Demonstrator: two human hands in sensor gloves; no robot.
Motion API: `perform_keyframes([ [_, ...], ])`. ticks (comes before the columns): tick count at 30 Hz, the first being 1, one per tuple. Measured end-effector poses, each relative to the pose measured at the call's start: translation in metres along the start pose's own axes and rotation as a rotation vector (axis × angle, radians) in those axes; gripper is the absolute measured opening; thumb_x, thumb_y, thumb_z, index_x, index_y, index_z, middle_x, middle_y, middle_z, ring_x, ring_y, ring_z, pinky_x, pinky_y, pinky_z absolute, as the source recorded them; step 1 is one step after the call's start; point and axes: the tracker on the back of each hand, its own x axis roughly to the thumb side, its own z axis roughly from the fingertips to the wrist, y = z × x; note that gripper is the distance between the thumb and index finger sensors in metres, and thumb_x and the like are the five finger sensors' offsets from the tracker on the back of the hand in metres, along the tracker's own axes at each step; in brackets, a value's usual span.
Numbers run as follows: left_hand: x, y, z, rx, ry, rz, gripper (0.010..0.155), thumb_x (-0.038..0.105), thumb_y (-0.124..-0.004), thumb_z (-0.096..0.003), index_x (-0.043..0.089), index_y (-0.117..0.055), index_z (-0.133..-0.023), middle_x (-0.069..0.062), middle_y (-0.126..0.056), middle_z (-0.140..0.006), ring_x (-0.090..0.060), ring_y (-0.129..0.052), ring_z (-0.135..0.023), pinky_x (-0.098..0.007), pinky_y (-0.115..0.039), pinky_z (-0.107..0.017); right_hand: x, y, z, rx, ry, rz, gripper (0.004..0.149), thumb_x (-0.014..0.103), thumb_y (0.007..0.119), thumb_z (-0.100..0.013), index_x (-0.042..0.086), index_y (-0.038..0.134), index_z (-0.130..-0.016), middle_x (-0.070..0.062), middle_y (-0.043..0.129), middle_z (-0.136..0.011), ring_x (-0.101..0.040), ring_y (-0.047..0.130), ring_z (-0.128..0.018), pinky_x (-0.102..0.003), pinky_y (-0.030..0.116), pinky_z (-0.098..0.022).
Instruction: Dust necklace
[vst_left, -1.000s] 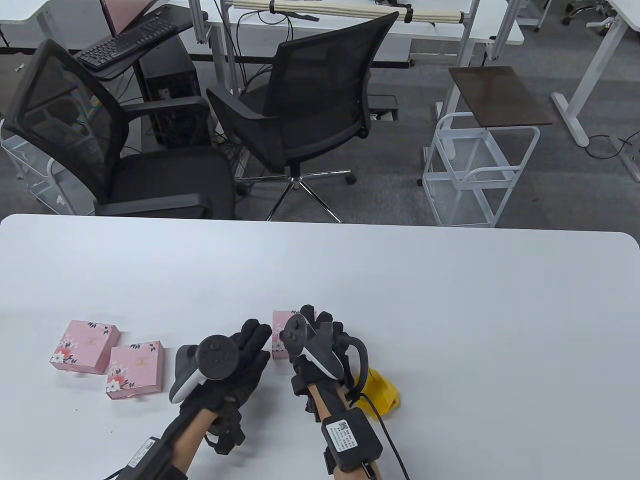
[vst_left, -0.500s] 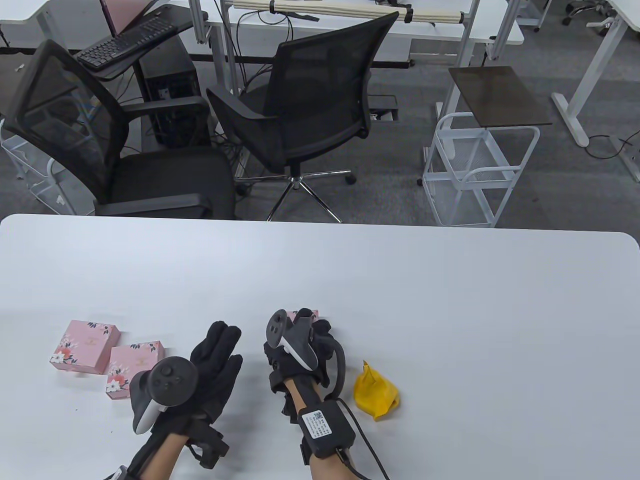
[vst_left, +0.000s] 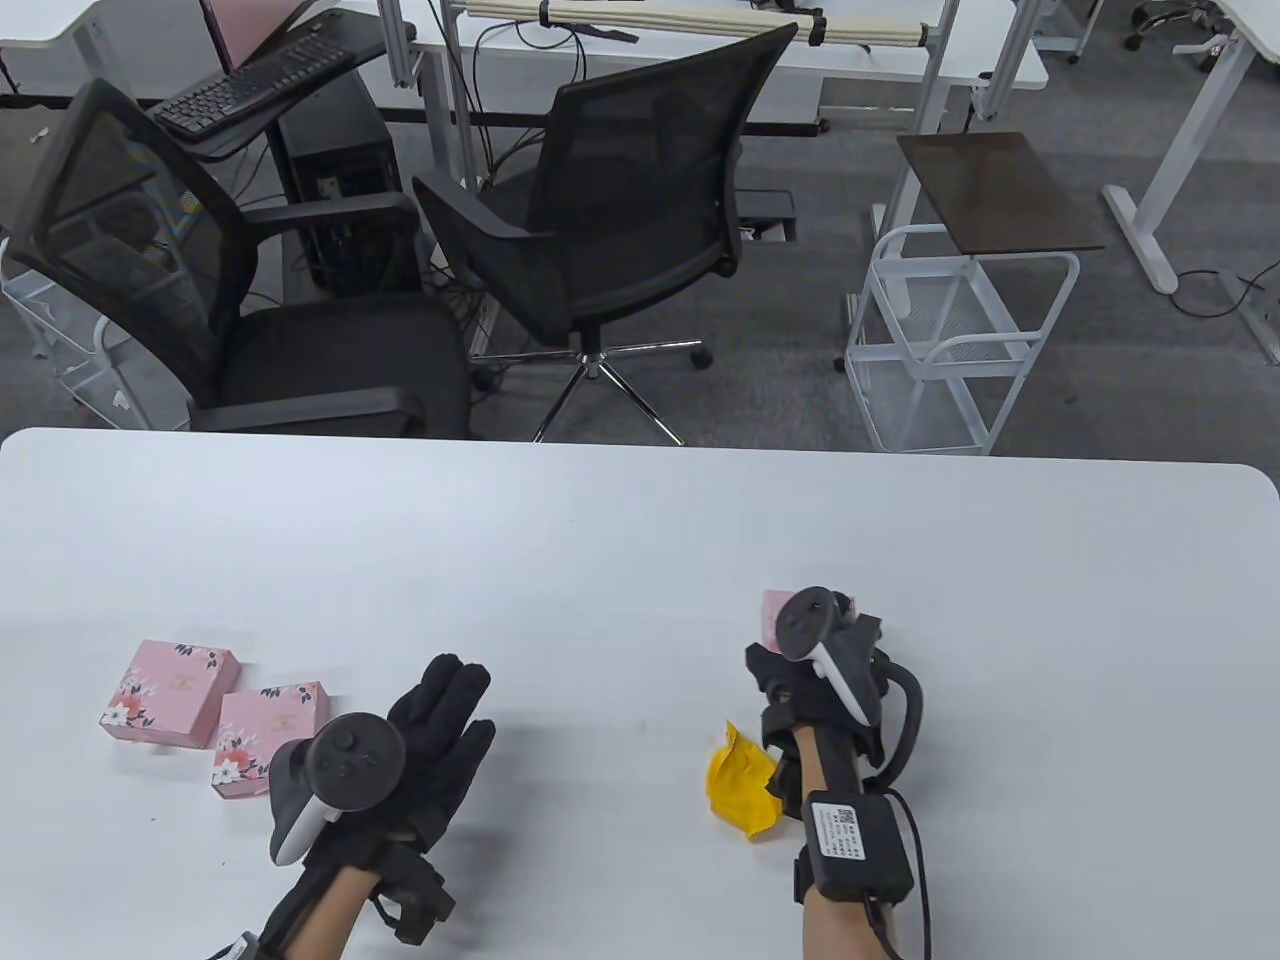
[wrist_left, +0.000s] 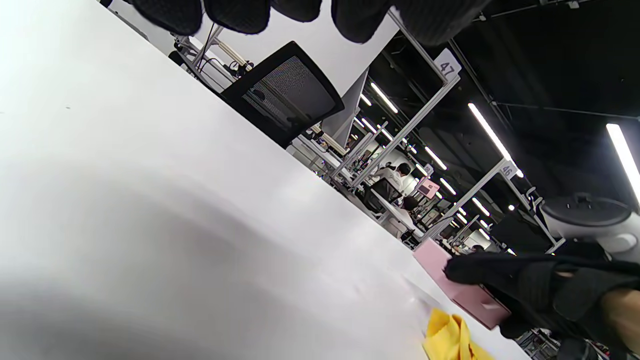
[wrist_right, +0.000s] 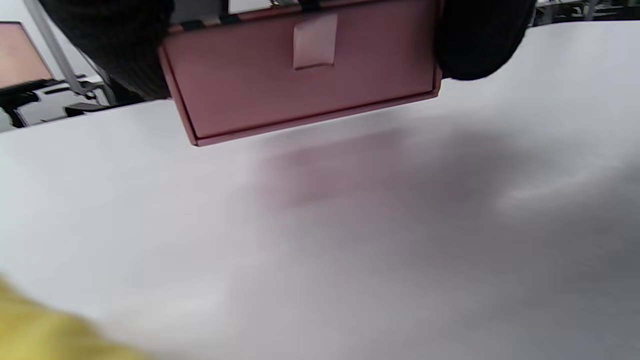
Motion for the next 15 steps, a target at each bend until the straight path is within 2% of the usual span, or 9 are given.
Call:
perform_keyframes([
  [3,0.000,-0.001,-0.001,-0.004,0.006,-0.002,0.061,0.049,-0.060,-0.0639,0.027,-0.044,-0.118,-0.007,-0.032,-0.127,-0.041,-0.040,-0.110,-0.062,-0.049,-0.077,-0.030,0.013,-0.009,0.015,0.057,-0.001,0.099,0.057,0.078,-0.063,-0.004,0.021,-0.117,-0.050,0.026,-0.112,-0.073,0.055,-0.089,-0.071,0.057,-0.068],
  [7,-0.001,0.000,-0.001,-0.004,0.014,0.000,0.061,0.049,-0.060,-0.0638,0.026,-0.045,-0.118,-0.008,-0.032,-0.127,-0.042,-0.040,-0.109,-0.062,-0.049,-0.077,-0.040,0.016,-0.013,0.008,0.036,-0.018,0.099,0.056,0.077,-0.064,-0.003,0.017,-0.117,-0.049,0.022,-0.113,-0.075,0.047,-0.092,-0.073,0.053,-0.069],
  [9,-0.001,0.001,-0.001,0.003,0.020,0.002,0.061,0.050,-0.060,-0.0638,0.027,-0.044,-0.118,-0.008,-0.032,-0.127,-0.043,-0.040,-0.109,-0.062,-0.049,-0.077,-0.040,0.014,-0.016,0.137,0.022,0.002,0.101,0.056,0.073,-0.066,-0.002,0.007,-0.115,-0.049,0.009,-0.112,-0.078,0.035,-0.094,-0.078,0.042,-0.071],
  [11,-0.003,0.005,-0.001,0.015,0.030,0.003,0.062,0.050,-0.061,-0.0638,0.026,-0.044,-0.119,-0.012,-0.033,-0.127,-0.044,-0.040,-0.109,-0.062,-0.049,-0.077,-0.038,0.007,-0.013,0.208,0.021,0.018,0.106,0.058,0.070,-0.064,-0.005,0.000,-0.113,-0.048,-0.002,-0.110,-0.079,0.023,-0.095,-0.080,0.033,-0.072],
  [15,-0.012,0.026,0.002,0.127,0.143,-0.101,0.074,0.061,-0.069,-0.0596,0.025,-0.045,-0.119,-0.013,-0.039,-0.127,-0.046,-0.043,-0.109,-0.063,-0.051,-0.076,-0.023,-0.013,0.006,0.015,-0.047,0.028,0.098,0.057,0.066,-0.064,-0.004,0.009,-0.115,-0.047,0.004,-0.111,-0.077,0.025,-0.095,-0.078,0.035,-0.072],
])
